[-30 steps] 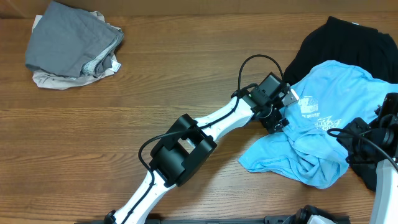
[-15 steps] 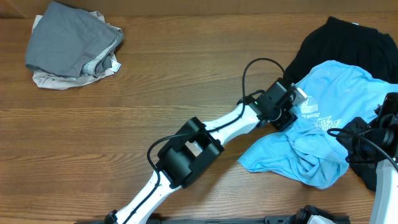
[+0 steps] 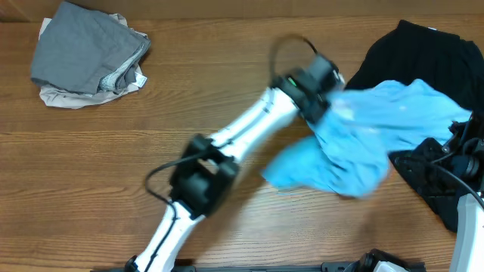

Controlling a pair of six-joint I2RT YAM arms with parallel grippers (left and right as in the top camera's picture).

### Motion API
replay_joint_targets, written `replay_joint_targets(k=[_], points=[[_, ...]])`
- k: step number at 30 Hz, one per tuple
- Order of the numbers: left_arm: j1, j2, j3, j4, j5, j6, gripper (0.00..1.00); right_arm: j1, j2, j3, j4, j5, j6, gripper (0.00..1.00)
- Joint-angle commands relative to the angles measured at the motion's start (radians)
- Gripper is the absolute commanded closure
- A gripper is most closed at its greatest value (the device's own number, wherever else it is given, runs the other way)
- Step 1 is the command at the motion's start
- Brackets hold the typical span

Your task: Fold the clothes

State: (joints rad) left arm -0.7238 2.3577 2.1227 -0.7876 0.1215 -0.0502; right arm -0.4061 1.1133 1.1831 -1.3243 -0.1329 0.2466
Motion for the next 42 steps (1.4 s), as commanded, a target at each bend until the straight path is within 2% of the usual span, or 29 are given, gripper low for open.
replay_joint_targets(k=[1, 7, 11, 17, 25, 33, 42], points=[[0.121, -0.178, 0.158, -0.128, 0.034, 0.002, 0.96, 0.008, 0.001, 0.001, 0.027, -0.239, -0.126, 0.56], [0.173, -0.251, 0.176, -0.174, 0.142, 0.001, 0.96, 0.161, 0.072, 0.001, 0.145, -0.344, -0.121, 0.56], [0.16, -0.252, 0.19, -0.172, 0.145, 0.001, 0.96, 0.251, 0.118, 0.001, 0.201, -0.368, -0.119, 0.54], [0.152, -0.253, 0.325, -0.206, 0.146, -0.018, 0.96, 0.357, 0.18, 0.001, 0.322, -0.374, -0.116, 0.51], [0.156, -0.258, 0.527, -0.287, 0.115, -0.017, 0.96, 0.367, 0.253, 0.001, 0.376, -0.354, -0.117, 0.5], [0.156, -0.263, 0.546, -0.277, 0.062, -0.017, 0.96, 0.38, 0.29, 0.001, 0.455, -0.385, -0.048, 0.49], [0.156, -0.281, 0.581, -0.281, 0.031, -0.018, 0.96, 0.389, 0.29, 0.001, 0.455, -0.385, -0.049, 0.48]])
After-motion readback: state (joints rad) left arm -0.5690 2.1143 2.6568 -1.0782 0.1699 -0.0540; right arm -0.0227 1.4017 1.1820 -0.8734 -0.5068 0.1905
